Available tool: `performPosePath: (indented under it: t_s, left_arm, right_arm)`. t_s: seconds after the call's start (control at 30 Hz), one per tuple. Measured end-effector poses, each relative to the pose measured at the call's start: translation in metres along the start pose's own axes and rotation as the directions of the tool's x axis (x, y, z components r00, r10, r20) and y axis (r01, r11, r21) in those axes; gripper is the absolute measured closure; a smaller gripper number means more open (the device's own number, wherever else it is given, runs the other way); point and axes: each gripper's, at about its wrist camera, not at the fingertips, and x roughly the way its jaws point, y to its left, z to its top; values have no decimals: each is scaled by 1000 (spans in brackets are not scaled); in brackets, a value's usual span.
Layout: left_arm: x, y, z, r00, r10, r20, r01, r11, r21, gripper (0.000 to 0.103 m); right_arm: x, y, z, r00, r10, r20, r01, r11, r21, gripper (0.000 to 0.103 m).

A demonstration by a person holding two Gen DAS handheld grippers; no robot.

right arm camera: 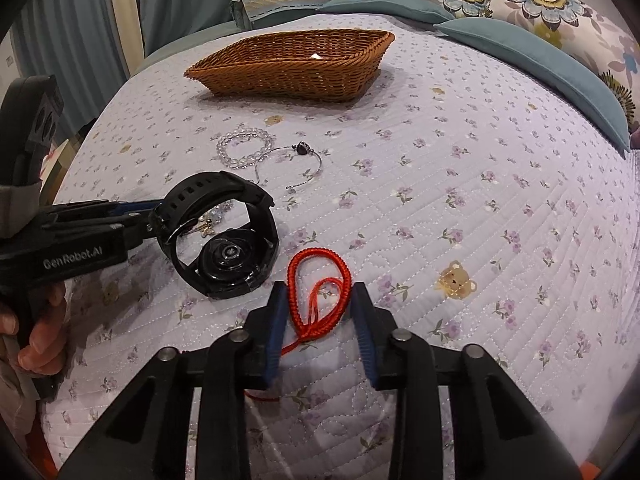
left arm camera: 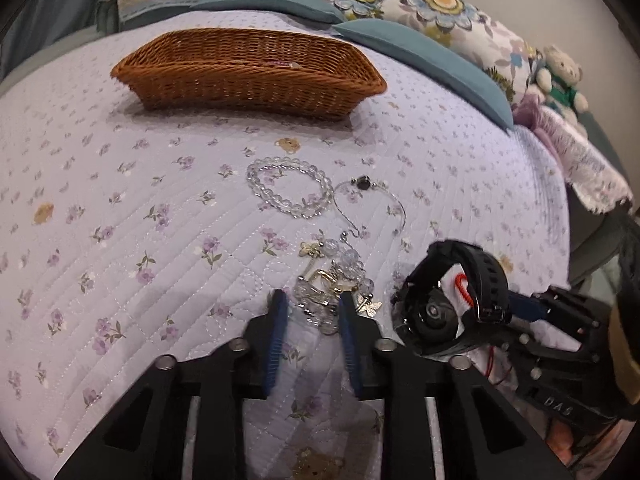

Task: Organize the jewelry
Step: 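Grasp the silver earring with the left gripper while the right gripper grasps and lifts the red cord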

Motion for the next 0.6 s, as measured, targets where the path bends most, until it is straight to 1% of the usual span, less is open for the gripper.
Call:
performPosePath:
  t_s: [0.03, 0.13, 0.17, 0.2, 0.3, 0.43, 0.6]
  left_arm:
    - [0, -3, -1, 1000, 10, 1, -10, 1000, 13, 89]
    - [-6, -7, -4, 1000, 10, 17, -10, 999, 34, 90]
    - [-9, -7, -4, 1000, 6, 23, -7, 999, 33, 90]
    - [-12, -6, -5, 999, -1, 34, 0, 1000, 29, 96]
    - [-31, 4, -5, 993, -74, 94, 76, 997, -18, 96]
    - [-50, 15, -3, 980, -134, 145, 143, 988, -53, 96]
    - [-67, 20, 2, 952, -241, 187, 259, 963, -76, 96]
  right_arm:
    - [0, 0, 0, 1000, 1, 2, -1, 1000, -3, 79]
    - [-2, 2, -1, 1000, 8, 12, -8, 1000, -11, 86]
    - [-3, 2, -1, 1000, 11, 16, -11, 1000, -10, 86]
    - [-4, 1, -1, 1000, 13, 21, -13, 1000, -7, 87]
    - [-7, -1, -2, 999, 27, 36, -28, 1000, 6, 88]
    - [-10, -4, -2, 998, 36, 47, -37, 999, 21, 88]
    - [-17, -5, 0, 996, 52, 75, -55, 998, 35, 88]
